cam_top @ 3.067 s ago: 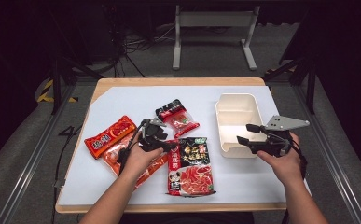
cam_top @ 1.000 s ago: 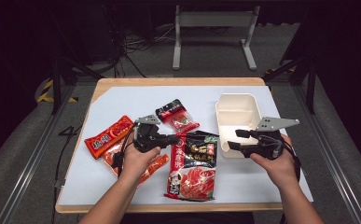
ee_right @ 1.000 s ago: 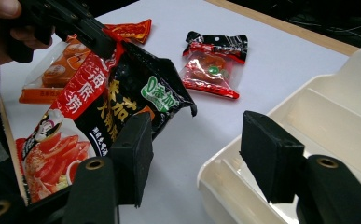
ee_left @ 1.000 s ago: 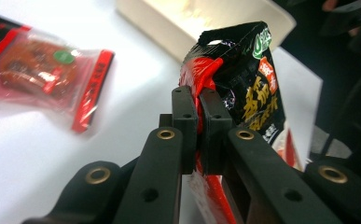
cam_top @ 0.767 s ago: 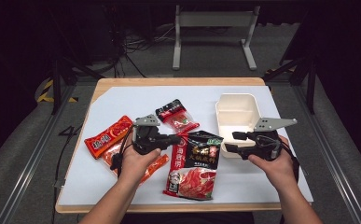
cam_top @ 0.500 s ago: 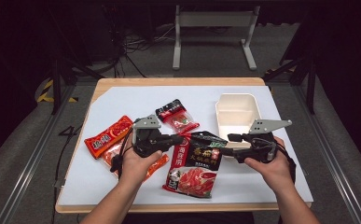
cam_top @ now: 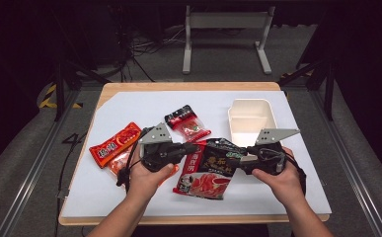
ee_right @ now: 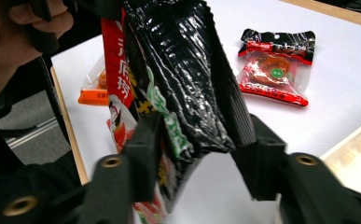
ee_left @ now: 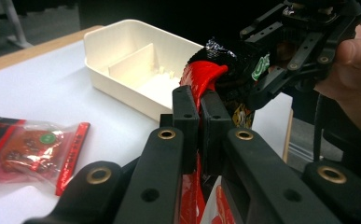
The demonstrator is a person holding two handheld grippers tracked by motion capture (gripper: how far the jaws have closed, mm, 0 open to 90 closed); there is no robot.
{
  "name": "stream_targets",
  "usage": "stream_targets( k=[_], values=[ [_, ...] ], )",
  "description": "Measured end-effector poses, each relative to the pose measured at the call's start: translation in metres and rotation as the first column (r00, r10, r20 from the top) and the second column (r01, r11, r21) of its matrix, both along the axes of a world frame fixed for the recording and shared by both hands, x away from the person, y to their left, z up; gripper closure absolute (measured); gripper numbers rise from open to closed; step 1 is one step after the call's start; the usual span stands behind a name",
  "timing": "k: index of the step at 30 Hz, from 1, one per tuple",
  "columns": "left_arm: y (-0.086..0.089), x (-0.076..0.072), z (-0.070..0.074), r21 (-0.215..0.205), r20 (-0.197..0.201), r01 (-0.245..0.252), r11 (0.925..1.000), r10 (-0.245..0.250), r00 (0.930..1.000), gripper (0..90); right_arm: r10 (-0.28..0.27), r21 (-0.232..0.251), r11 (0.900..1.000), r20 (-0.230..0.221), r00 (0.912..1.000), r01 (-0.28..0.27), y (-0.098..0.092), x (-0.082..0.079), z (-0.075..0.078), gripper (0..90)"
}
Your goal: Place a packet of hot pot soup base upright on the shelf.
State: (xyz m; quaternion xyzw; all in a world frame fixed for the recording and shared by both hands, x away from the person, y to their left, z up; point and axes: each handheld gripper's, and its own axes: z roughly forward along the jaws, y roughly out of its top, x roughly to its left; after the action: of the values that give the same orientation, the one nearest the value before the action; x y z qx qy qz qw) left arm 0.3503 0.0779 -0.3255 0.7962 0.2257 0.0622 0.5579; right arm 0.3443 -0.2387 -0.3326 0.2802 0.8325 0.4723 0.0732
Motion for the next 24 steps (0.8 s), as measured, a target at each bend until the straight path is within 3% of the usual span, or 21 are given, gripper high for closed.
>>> stream_targets(
  k=[5, 18, 20, 24],
  values=[
    [-0.001, -0.001, 0.0, -0.009, -0.002, -0.001, 1.0, 0.001, 1.0, 87.2, -0.003, 0.013, 1.0, -0.001, 1.0, 0.003, 0.0, 0.0, 0.002, 73.7],
    [0.001, -0.004, 0.003, -0.01, 0.017, -0.021, 0.9997, 0.021, 0.9996, 86.7, -0.035, -0.003, 0.999, 0.041, 0.9986, 0.035, 0.004, 0.0, 0.01, 79.5],
    [0.001, -0.003, 0.003, 0.01, 0.034, -0.029, 0.9995, 0.029, 0.999, 86.5, -0.036, -0.004, 0.999, 0.038, 0.9986, 0.036, 0.004, 0.0, 0.011, 79.9],
    [0.002, -0.002, 0.003, 0.016, 0.025, -0.03, 0.9994, 0.03, 0.9992, 85.9, -0.035, -0.012, 0.999, 0.021, 0.9992, 0.036, 0.005, 0.003, 0.014, 80.6]
  ],
)
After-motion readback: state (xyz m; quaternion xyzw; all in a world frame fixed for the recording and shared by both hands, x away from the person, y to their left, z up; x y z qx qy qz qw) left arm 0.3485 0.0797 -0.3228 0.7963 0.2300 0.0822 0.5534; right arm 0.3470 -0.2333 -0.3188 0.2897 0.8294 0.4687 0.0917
